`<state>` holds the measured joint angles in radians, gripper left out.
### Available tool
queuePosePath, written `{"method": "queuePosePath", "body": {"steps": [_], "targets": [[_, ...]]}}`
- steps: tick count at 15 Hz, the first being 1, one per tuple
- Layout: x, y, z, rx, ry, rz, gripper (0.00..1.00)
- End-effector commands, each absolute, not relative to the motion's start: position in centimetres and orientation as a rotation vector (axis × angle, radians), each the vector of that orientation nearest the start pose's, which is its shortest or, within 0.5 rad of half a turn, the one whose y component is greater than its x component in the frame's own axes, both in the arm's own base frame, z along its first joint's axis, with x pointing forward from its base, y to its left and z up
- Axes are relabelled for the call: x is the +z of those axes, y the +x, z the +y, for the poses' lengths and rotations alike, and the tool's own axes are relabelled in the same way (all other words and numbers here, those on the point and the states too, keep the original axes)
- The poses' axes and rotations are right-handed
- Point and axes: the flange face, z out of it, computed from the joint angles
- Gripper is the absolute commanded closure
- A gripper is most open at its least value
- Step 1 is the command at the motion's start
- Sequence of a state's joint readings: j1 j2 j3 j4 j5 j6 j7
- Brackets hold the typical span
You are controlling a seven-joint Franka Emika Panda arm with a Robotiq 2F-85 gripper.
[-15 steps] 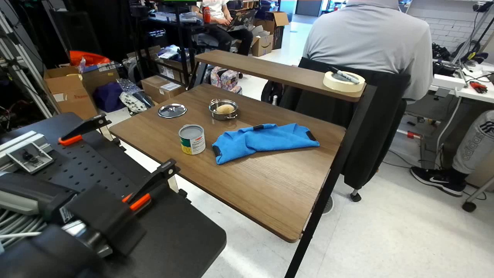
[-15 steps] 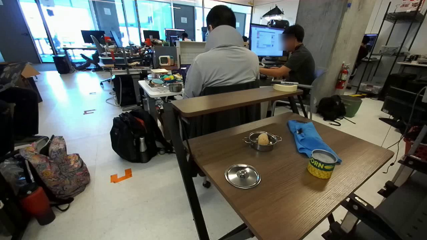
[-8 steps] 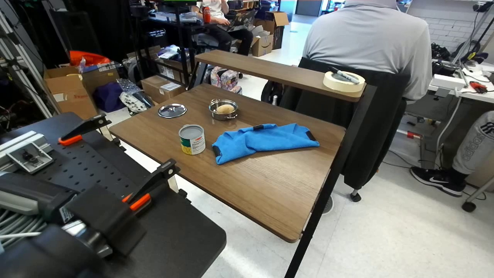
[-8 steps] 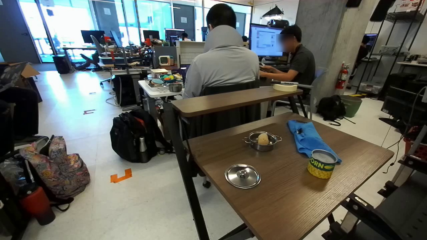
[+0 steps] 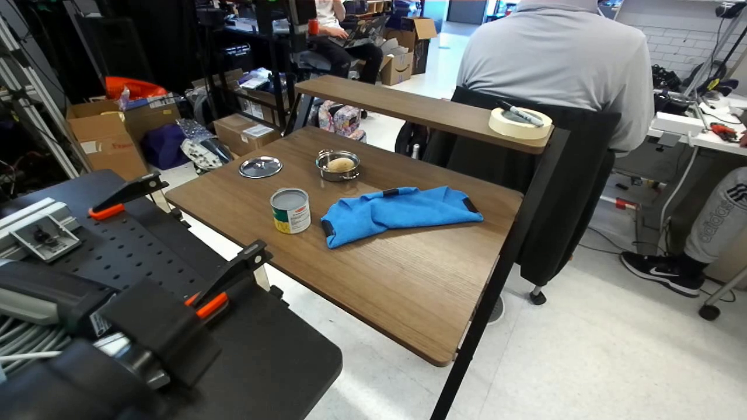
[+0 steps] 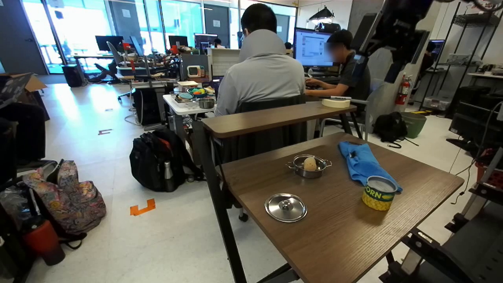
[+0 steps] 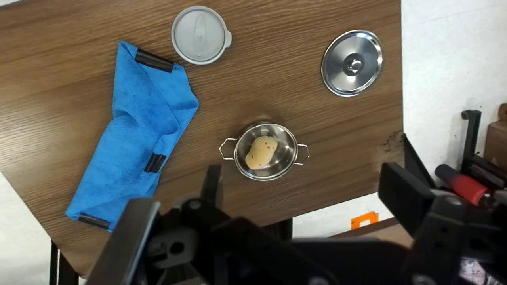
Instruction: Remove the brown plushy from the pot and put it on the table
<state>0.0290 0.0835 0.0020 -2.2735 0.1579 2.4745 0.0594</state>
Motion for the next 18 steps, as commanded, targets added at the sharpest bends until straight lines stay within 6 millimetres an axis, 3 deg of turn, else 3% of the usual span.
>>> {"method": "queuePosePath", "body": {"steps": [1, 10, 18], "targets": [[29.0, 57.9, 2.6, -0.177, -3.047, 0.294, 0.00], [19.8, 63.4, 3.6, -0.033, -3.085, 0.361, 0.00], [14.5, 66.1, 3.7, 0.023, -3.115, 0.350, 0.00]]}}
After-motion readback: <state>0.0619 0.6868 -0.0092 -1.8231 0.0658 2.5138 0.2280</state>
